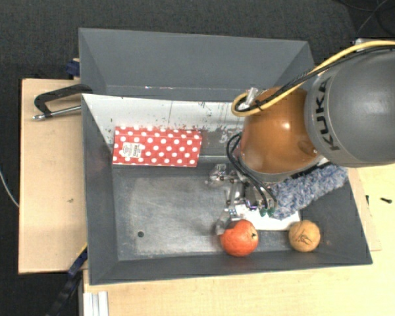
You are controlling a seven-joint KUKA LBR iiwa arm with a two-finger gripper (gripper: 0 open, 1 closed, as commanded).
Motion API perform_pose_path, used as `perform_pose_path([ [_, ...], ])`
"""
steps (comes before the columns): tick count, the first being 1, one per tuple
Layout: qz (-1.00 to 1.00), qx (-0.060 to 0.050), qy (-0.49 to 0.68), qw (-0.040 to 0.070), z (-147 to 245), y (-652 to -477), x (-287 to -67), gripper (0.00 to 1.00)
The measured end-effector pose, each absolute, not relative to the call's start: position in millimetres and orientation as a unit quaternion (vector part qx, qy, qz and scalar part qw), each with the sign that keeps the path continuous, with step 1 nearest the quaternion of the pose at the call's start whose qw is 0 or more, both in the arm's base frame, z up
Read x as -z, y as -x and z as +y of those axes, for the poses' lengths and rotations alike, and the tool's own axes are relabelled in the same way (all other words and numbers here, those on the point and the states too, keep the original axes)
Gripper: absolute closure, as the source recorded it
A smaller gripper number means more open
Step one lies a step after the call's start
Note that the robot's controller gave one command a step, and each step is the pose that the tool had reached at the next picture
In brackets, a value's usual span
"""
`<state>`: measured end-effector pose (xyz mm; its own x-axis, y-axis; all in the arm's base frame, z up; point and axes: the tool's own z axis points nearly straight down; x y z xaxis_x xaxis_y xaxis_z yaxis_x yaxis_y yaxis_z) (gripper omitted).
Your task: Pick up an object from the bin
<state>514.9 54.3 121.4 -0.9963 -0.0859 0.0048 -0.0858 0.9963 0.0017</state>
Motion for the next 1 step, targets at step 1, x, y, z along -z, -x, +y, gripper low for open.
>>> perform_pose_path([
  [1, -0.998, -0.001, -0.060, -0.003, 45.2, -510.0, -121.8, 0.00],
])
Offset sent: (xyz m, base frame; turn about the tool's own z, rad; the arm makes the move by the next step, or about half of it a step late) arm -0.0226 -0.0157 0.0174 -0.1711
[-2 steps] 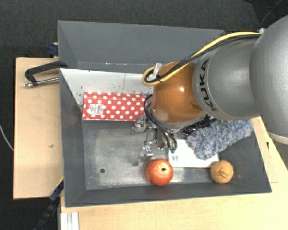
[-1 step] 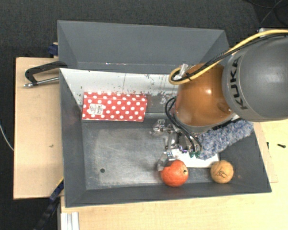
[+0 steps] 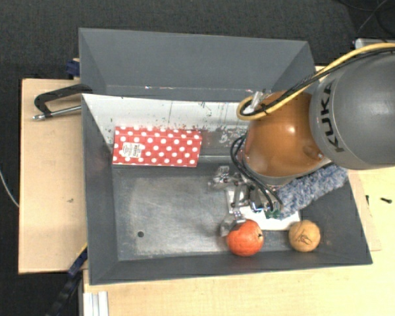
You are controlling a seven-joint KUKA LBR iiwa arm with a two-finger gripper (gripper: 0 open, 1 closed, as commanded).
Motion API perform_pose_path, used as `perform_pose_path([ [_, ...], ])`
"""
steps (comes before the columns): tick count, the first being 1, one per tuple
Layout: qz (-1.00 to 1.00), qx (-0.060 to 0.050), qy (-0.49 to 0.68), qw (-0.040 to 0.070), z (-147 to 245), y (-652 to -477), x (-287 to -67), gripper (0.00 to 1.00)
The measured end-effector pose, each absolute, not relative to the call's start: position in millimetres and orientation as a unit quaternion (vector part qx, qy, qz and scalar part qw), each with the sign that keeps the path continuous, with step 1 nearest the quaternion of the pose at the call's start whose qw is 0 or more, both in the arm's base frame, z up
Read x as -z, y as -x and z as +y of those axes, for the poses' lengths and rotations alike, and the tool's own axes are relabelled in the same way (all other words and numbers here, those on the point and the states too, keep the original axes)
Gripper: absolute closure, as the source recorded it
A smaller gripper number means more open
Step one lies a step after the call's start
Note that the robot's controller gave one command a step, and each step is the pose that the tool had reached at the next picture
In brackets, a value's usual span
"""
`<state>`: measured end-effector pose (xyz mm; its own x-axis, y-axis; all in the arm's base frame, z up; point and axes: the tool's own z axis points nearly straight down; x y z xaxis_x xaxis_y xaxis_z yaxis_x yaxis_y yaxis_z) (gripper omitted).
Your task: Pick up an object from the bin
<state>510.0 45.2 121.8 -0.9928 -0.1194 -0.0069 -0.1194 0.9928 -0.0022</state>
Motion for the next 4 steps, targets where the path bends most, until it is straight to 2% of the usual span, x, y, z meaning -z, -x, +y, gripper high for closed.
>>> perform_pose_path([
  [1, 0.996, -0.001, 0.090, -0.002, 51, -500.4, -112, 0.00],
  [2, 0.982, -0.001, 0.187, -0.001, 38, -497.0, -95, 0.00],
  [3, 0.918, 0.000, 0.397, 0.002, 9, -494.1, -73, 1.00],
  [4, 0.918, 0.000, 0.397, 0.002, 9, -494.1, -73, 1.00],
])
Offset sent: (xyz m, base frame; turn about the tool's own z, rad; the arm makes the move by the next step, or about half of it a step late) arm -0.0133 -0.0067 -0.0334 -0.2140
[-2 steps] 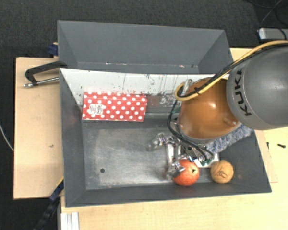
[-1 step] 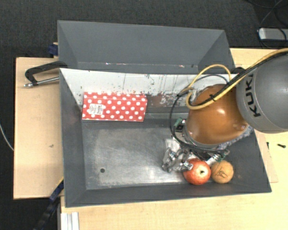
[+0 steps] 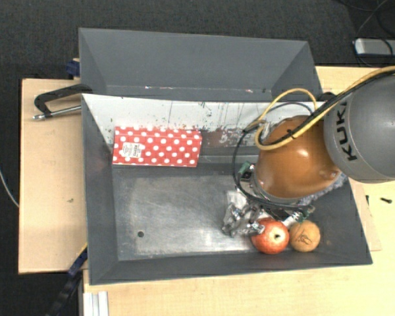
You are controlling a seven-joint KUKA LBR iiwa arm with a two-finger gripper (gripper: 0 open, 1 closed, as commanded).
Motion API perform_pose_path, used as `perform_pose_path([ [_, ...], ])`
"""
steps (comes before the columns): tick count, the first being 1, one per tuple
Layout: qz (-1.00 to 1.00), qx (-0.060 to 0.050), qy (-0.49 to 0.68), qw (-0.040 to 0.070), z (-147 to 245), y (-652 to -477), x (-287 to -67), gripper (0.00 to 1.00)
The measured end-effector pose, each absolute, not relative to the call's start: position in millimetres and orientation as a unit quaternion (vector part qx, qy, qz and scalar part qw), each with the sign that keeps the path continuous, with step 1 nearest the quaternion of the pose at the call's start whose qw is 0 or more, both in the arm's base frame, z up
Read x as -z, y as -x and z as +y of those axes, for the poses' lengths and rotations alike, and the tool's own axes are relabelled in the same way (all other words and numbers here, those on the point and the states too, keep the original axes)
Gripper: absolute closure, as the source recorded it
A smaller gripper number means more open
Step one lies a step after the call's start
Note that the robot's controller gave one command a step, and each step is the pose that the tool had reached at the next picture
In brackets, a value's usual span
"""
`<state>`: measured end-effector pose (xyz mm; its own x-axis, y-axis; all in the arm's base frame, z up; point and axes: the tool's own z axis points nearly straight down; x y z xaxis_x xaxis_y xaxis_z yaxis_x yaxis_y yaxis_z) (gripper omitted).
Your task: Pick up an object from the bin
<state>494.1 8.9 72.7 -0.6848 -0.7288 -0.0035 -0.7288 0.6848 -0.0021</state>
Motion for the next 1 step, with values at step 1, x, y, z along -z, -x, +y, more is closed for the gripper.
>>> perform_pose_path([
  [1, 0.914, -0.002, 0.405, 0.000, 6.2, -497.0, -74.7, 1.00],
])
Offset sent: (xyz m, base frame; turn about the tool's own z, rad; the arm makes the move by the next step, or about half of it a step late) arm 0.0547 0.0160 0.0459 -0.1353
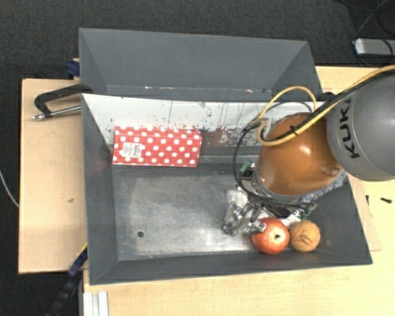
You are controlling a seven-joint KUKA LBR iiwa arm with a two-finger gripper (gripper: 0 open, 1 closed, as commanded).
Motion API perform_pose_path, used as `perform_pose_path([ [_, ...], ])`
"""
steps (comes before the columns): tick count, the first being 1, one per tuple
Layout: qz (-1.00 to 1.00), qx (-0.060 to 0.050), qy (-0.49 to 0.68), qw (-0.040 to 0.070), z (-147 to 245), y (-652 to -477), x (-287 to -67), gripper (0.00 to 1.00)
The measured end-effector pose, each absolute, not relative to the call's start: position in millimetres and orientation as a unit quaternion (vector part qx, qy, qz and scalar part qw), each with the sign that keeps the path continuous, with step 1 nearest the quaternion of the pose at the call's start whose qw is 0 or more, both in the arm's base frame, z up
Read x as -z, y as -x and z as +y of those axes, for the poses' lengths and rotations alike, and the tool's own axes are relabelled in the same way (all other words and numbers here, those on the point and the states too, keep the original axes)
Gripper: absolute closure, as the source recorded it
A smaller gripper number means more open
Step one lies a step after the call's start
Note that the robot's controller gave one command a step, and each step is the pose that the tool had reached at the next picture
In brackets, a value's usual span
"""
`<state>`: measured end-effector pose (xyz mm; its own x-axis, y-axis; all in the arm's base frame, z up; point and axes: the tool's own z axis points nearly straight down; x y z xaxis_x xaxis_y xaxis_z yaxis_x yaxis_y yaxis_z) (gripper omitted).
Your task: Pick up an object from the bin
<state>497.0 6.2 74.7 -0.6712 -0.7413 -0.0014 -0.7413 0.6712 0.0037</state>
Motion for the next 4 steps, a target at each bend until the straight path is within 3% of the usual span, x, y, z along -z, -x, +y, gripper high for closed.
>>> perform_pose_path([
  [1, -0.903, -0.001, -0.430, -0.001, -18, -527.3, -99, 1.00],
  [2, -0.869, 0.000, -0.495, -0.003, -27, -561.4, -167, 0.00],
  [3, -0.869, 0.000, -0.495, -0.002, -27, -561.1, -166, 0.00],
  [4, -0.881, -0.002, -0.474, -0.004, -26, -566.6, -152, 0.00],
])
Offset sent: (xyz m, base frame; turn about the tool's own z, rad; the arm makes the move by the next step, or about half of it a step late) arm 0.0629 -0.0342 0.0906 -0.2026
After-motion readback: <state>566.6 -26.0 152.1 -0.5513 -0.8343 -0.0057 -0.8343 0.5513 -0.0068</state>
